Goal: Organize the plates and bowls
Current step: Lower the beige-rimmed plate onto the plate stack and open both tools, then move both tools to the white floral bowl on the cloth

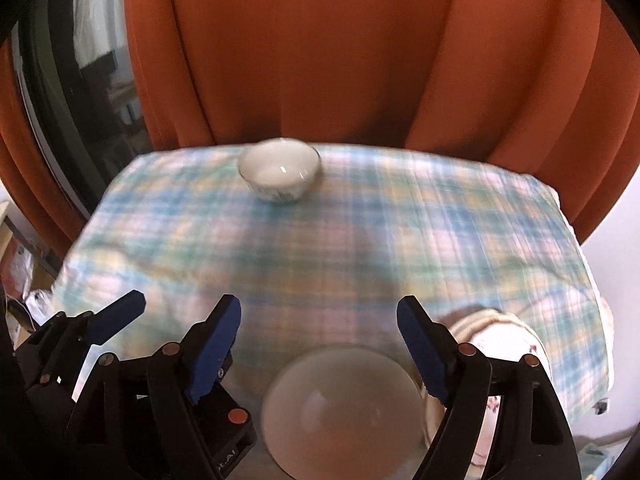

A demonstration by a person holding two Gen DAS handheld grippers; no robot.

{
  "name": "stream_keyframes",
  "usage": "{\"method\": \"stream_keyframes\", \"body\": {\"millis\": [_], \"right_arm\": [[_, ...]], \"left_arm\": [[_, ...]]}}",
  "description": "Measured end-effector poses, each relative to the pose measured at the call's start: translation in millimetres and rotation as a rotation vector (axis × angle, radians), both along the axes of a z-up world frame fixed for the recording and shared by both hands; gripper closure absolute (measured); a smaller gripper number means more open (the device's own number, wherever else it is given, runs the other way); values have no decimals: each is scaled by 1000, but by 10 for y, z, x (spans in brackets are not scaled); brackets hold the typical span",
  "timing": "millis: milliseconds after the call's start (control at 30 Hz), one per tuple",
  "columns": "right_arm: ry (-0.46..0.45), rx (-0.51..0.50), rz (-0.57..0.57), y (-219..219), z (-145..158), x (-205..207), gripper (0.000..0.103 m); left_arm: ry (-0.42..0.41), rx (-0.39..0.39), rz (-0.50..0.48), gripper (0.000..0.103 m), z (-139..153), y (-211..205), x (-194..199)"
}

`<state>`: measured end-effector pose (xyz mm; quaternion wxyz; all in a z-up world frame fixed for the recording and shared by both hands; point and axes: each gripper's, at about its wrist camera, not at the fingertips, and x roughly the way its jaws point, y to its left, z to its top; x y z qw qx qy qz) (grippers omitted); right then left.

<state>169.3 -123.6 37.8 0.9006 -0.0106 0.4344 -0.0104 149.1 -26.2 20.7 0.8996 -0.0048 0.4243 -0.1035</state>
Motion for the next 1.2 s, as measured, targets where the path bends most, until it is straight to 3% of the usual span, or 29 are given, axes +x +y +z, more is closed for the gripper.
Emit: {"method": "stream_keyframes", "body": {"millis": [267,400,533,600,733,1200], "right_arm": [[-48,14,34,261,194,351,20],[-55,127,59,234,216,551,20],[-75,29,77,306,253,781,20],[-96,28,97,298,251,900,20],[-65,103,141,224,177,1211,20],[21,47,72,42,-255,2388,19]], "left_arm": [[-42,-1,11,28,181,230,351],[-41,-5,23,28,227,259,536],[-51,8,63,27,195,247,762],[-44,5,80,27,199,239,859],[-45,39,108,27,179,161,1113],[30,8,222,28,-221,61,2042]]}}
